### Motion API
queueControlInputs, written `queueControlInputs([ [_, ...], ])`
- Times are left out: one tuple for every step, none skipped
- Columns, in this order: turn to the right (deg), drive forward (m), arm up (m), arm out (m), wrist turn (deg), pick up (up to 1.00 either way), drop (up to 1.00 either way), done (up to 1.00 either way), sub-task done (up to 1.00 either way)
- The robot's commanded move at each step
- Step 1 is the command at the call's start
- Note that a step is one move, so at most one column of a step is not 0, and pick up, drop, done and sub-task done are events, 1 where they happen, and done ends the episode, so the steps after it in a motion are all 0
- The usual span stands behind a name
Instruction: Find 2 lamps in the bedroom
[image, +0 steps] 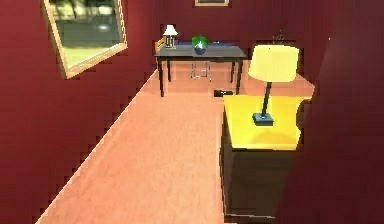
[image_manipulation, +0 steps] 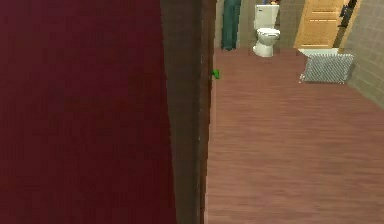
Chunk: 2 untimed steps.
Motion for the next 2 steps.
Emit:
queueControlInputs([
  [12.0,0.00,0.00,0.00,0.0,0.00,0.00,0.00,0.00],
  [0.0,0.40,0.00,0.00,0.0,0.00,0.00,0.00,0.00],
])
